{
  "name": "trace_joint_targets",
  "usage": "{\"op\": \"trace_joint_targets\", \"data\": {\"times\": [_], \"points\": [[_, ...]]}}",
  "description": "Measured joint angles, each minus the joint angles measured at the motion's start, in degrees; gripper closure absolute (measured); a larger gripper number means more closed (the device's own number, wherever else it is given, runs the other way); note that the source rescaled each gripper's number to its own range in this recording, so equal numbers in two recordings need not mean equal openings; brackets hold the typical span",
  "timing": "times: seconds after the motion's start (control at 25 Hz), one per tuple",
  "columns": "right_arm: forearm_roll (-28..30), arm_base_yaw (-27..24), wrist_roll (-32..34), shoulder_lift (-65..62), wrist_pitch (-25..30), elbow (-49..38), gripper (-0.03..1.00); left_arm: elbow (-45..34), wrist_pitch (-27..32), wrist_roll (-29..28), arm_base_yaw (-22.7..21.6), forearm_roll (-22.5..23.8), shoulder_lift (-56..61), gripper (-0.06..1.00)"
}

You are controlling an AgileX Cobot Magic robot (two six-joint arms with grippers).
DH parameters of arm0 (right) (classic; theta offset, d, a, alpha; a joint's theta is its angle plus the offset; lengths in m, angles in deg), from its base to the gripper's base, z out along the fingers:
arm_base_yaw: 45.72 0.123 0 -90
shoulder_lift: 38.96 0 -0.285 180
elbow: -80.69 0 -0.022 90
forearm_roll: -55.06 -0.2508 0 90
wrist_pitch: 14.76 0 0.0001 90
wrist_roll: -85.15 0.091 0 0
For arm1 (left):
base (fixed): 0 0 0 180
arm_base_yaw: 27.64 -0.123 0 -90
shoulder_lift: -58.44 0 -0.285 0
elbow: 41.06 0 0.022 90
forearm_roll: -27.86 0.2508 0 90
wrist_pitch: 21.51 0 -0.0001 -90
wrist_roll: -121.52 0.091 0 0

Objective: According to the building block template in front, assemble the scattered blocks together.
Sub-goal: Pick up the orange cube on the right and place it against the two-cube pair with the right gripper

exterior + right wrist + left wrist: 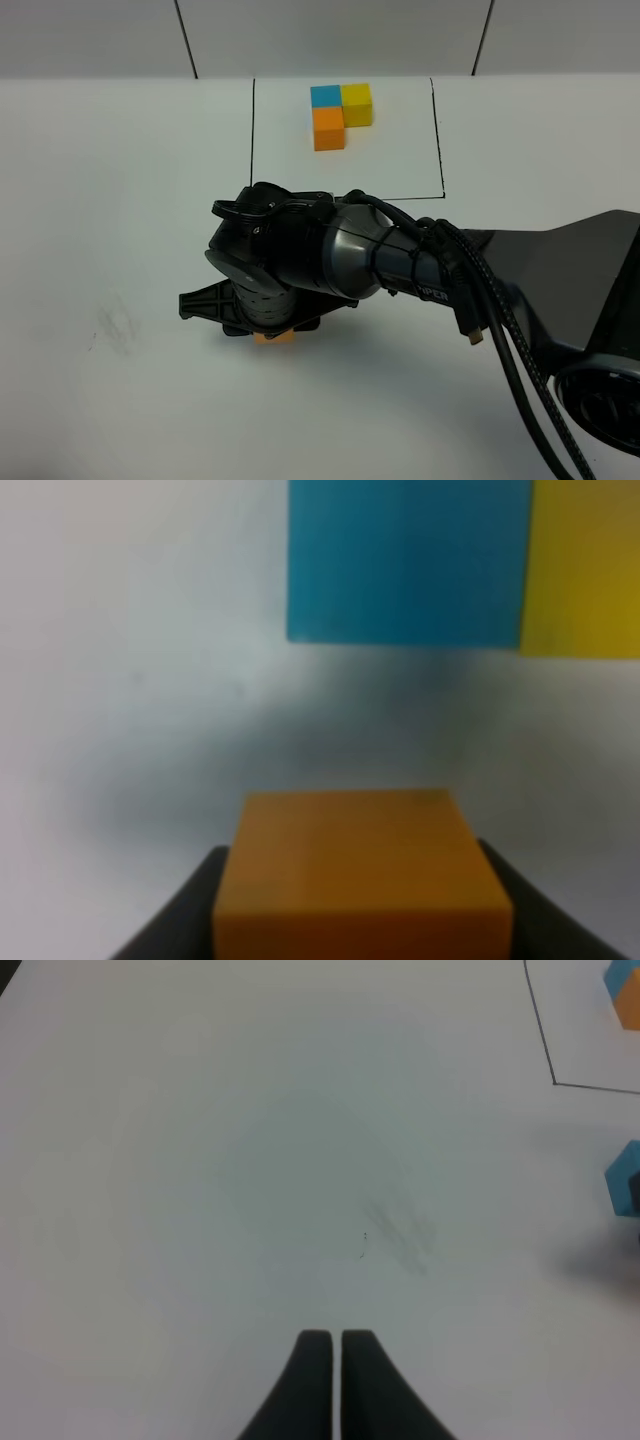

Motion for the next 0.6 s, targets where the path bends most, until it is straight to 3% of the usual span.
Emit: {"op": "trace_joint_targets", "data": {"times": [0.6], "points": [[3.0, 0.0, 1.8, 2.4, 0.4, 1.4, 0.44, 0.0, 0.0, 0.0, 0.0, 0.0, 0.0, 0.94]]}}
